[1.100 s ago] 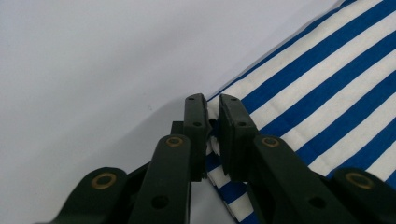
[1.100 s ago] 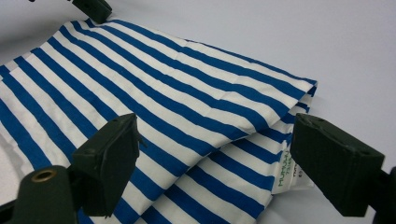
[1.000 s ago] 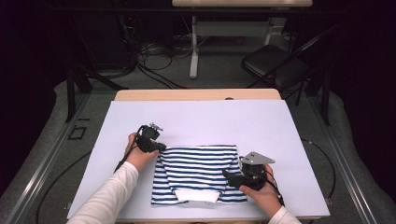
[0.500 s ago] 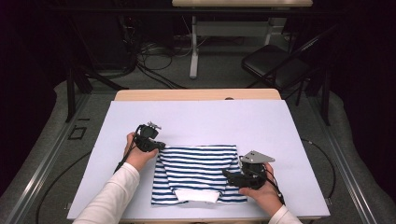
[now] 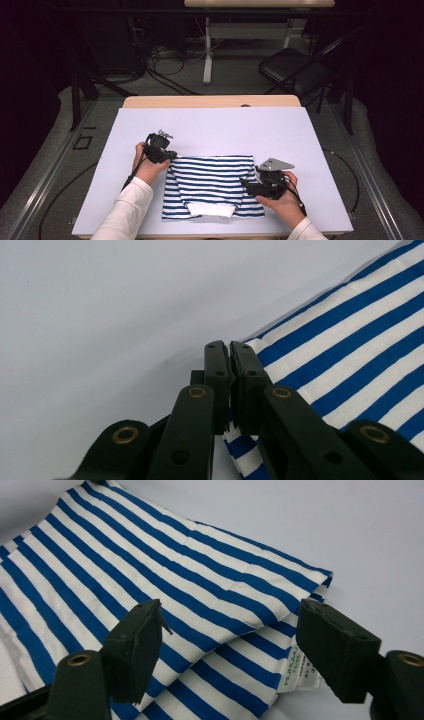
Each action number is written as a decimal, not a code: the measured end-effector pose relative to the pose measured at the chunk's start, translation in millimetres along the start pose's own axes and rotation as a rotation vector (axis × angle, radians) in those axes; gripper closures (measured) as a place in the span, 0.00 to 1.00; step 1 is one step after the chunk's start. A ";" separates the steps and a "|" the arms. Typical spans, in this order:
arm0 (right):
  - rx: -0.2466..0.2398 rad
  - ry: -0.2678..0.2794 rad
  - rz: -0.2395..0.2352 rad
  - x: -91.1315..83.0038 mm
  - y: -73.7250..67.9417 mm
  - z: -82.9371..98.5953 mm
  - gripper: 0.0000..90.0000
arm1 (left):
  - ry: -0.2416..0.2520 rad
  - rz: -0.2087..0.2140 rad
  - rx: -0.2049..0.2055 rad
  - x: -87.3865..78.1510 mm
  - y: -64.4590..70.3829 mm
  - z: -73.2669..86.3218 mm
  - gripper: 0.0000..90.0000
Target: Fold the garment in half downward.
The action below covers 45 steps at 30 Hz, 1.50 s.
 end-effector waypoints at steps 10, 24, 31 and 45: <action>-0.054 0.017 -0.014 -0.7 -0.7 -11.2 0.32 | 0.018 0.011 -0.011 -0.9 -1.2 2.1 0.96; -0.112 -0.084 0.011 9.3 15.9 -36.1 0.39 | 0.035 0.013 -0.006 -5.6 -0.1 0.9 0.97; -0.080 -0.122 0.010 17.0 24.0 -44.5 0.39 | 0.041 0.016 -0.013 -6.6 0.3 1.0 0.97; -0.052 -0.168 -0.028 32.7 28.9 -56.1 0.38 | 0.046 0.015 -0.015 -7.0 0.9 1.8 0.97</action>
Point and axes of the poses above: each handheld gripper's, and its own axes: x roughly forward along the jaws, z roughly out of its underside, y roughly to its right, the point moved 6 cm from there along x, roughly forward along the jaws, and after that the axes turned 7 degrees about x, right-handed, at the moved point
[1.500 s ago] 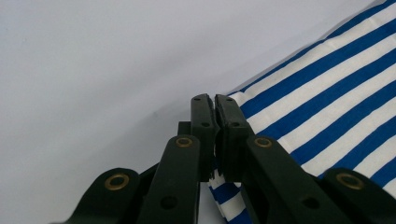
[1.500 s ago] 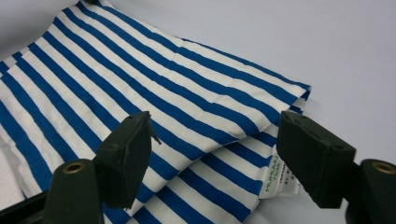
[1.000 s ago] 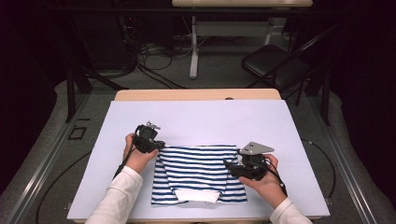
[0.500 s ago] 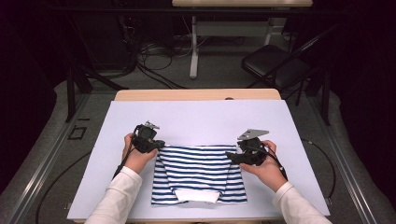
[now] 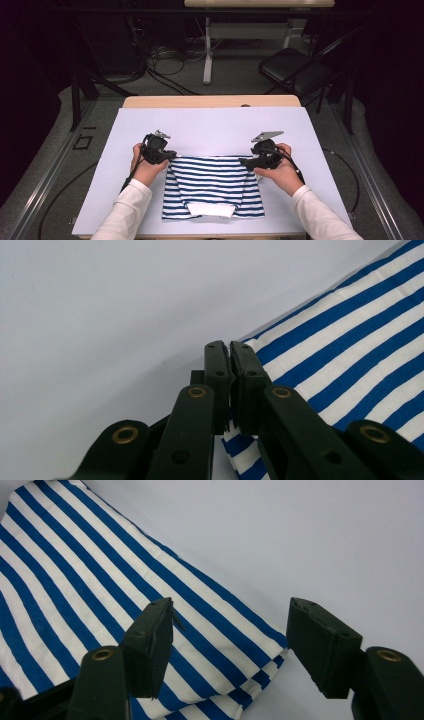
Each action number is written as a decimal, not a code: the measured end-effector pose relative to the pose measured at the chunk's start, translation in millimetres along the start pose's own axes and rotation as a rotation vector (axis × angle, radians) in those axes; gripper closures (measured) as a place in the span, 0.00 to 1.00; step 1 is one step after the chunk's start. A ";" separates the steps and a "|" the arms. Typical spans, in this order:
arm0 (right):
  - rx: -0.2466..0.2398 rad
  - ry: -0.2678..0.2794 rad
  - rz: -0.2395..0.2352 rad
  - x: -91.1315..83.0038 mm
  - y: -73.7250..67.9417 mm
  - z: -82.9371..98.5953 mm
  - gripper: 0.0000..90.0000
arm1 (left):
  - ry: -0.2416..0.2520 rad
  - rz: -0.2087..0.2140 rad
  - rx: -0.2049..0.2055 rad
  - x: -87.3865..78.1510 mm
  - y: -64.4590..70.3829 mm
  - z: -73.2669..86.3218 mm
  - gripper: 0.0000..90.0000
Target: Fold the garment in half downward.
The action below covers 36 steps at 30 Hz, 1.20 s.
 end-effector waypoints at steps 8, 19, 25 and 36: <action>-0.014 -0.059 0.022 11.5 5.1 -3.3 0.45 | -0.006 -0.002 0.007 0.8 0.2 0.6 0.96; 0.003 -0.105 0.068 25.4 20.8 -3.5 0.56 | -0.005 0.002 0.003 1.2 0.0 1.1 0.96; 0.009 -0.126 0.091 31.0 28.7 -1.6 0.62 | -0.006 0.003 -0.003 1.9 0.1 1.5 0.96; 0.017 -0.177 0.104 40.9 34.7 5.4 0.69 | -0.007 0.005 -0.007 2.2 -0.2 2.2 0.96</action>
Point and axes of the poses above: each handheld gripper's, and its own axes: x roughly forward along the jaws, z roughly out of its underside, y roughly to its right, the point moved 6 cm from there along x, roughly forward along the jaws, and after that the axes turned 7 degrees about x, right-handed, at the moved point
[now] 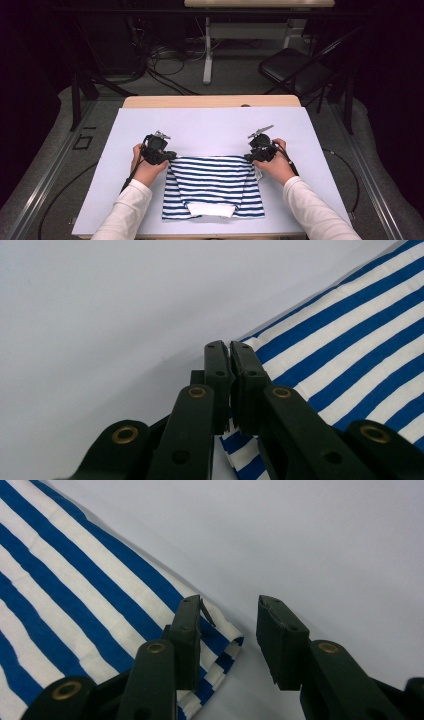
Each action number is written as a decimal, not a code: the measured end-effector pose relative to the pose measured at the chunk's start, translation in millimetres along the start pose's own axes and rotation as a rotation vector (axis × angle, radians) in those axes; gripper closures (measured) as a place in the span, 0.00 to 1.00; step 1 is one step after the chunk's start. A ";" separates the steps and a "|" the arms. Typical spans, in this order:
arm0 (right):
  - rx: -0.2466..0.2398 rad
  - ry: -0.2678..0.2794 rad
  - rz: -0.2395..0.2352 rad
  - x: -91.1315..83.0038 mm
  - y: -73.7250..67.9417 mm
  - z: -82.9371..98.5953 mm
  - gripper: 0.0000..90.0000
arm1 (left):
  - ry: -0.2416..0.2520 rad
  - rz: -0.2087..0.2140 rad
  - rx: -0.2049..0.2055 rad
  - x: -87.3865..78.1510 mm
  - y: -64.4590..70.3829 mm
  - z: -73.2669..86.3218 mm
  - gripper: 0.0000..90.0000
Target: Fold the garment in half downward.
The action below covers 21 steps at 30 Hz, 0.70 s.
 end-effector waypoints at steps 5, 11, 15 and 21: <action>-0.001 -0.013 -0.003 4.5 -2.7 1.6 0.74 | -0.001 0.000 -0.001 0.4 0.2 0.6 0.96; -0.013 -0.016 -0.009 5.6 -3.4 1.7 0.79 | -0.005 0.002 -0.003 1.2 0.0 1.5 0.96; -0.019 -0.035 -0.016 4.2 -4.4 2.5 0.86 | -0.005 0.003 -0.004 1.1 -0.2 1.6 0.96; -0.031 -0.017 -0.019 3.9 -6.6 2.6 0.95 | -0.003 0.001 -0.003 1.0 -0.4 1.5 0.96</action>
Point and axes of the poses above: each handheld gripper's, and its own axes: x roughly forward along the jaws, z roughly out of its underside, y roughly to its right, the point moved 6 cm from there along x, roughly forward along the jaws, and after that the axes turned 7 degrees about x, right-handed, at the moved point
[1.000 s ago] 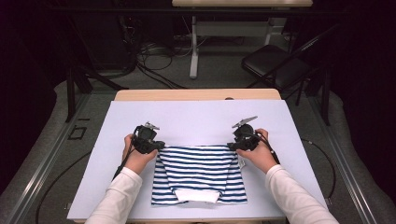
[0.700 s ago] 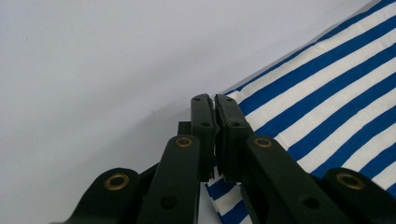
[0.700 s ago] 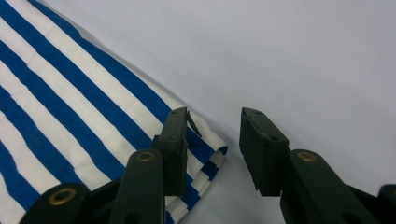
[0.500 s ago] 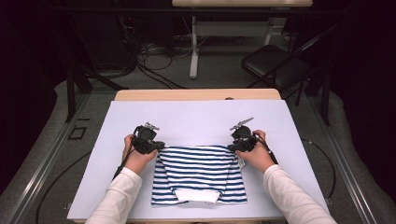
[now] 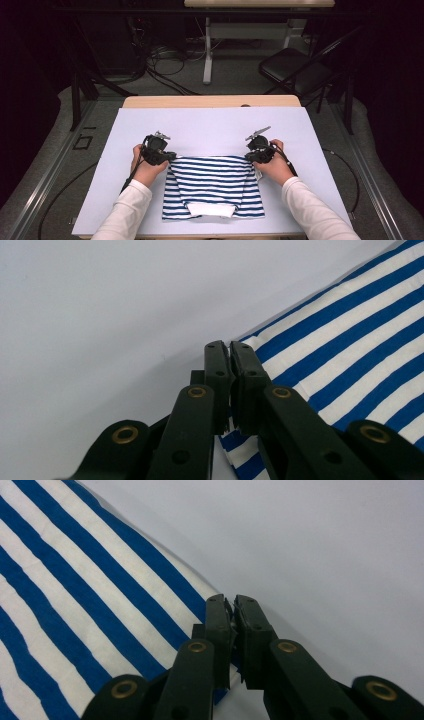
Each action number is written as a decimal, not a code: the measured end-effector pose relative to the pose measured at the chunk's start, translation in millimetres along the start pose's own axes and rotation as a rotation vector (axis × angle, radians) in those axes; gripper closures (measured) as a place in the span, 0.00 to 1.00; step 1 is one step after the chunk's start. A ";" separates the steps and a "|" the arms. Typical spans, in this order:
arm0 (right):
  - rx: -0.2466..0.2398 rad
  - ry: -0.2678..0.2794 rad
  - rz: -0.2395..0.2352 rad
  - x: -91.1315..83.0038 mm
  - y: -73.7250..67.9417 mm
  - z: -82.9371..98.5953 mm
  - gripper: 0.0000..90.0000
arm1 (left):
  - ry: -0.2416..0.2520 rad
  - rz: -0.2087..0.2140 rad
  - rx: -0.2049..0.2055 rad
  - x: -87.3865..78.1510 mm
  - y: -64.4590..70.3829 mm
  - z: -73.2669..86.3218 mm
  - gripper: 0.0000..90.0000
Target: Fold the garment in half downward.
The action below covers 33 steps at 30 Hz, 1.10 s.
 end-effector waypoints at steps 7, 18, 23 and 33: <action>-0.029 0.023 0.016 -4.1 -0.2 -1.1 0.97 | 0.006 -0.006 -0.003 -0.8 -1.0 -0.3 0.96; -0.017 0.064 0.011 -15.2 -0.5 -6.6 0.97 | 0.015 0.008 -0.015 -2.3 -2.3 -2.9 0.97; -0.013 0.081 0.001 -21.6 -1.2 -13.0 0.97 | 0.019 0.006 -0.016 -2.6 -3.4 -5.6 0.97; 0.003 0.093 0.009 -26.7 3.7 -25.2 0.97 | 0.038 0.026 -0.051 -2.7 -11.0 -11.9 0.97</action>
Point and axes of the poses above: each handheld gripper's, and its own axes: x roughly forward along the jaws, z roughly out of its underside, y roughly to its right, the point moved 6 cm from there along x, roughly forward along the jaws, and after that the axes turned 7 degrees about x, right-handed, at the moved point
